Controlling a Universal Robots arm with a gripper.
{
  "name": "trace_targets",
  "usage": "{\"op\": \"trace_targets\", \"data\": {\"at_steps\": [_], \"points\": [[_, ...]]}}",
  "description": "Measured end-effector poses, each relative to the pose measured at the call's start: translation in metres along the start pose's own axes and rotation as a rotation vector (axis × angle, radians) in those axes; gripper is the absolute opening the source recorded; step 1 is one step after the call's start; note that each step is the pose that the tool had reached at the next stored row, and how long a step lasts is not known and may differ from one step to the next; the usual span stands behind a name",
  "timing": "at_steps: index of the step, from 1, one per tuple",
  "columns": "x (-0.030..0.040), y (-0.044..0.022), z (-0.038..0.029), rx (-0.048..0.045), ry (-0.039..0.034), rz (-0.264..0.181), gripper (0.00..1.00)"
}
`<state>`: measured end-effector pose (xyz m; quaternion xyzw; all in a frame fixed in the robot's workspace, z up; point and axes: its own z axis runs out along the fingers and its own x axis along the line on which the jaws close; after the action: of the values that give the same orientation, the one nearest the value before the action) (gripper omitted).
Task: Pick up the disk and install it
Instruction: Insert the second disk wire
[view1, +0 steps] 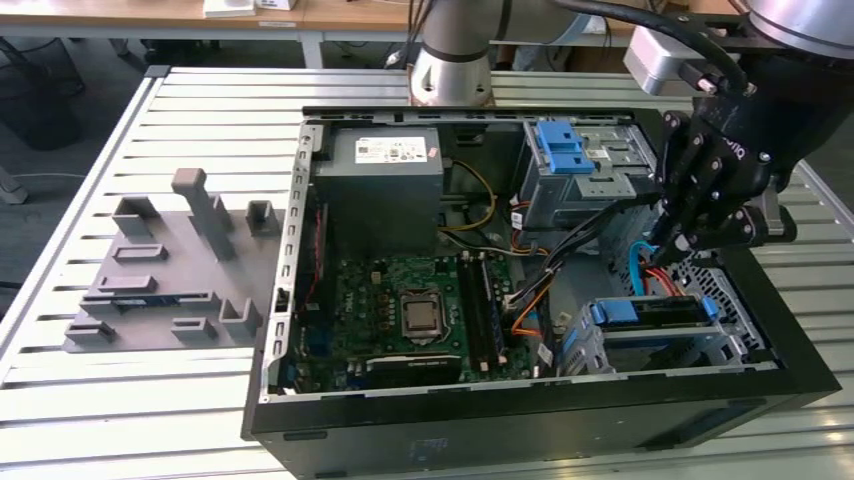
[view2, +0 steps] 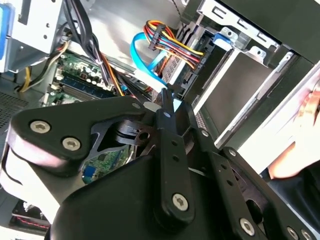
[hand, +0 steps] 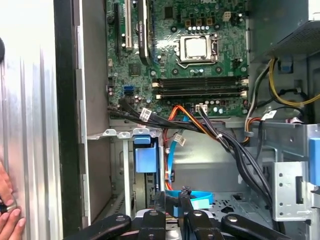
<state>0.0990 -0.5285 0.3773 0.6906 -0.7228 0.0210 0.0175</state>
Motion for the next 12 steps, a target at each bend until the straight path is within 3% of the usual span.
{"op": "trace_targets", "data": {"at_steps": [7, 12], "points": [[-0.0006, 0.0001, 0.0065, 0.0004, 0.0082, 0.000, 0.25], [-0.0008, 0.0001, 0.0114, 0.0010, 0.0191, 0.000, 0.25]]}}
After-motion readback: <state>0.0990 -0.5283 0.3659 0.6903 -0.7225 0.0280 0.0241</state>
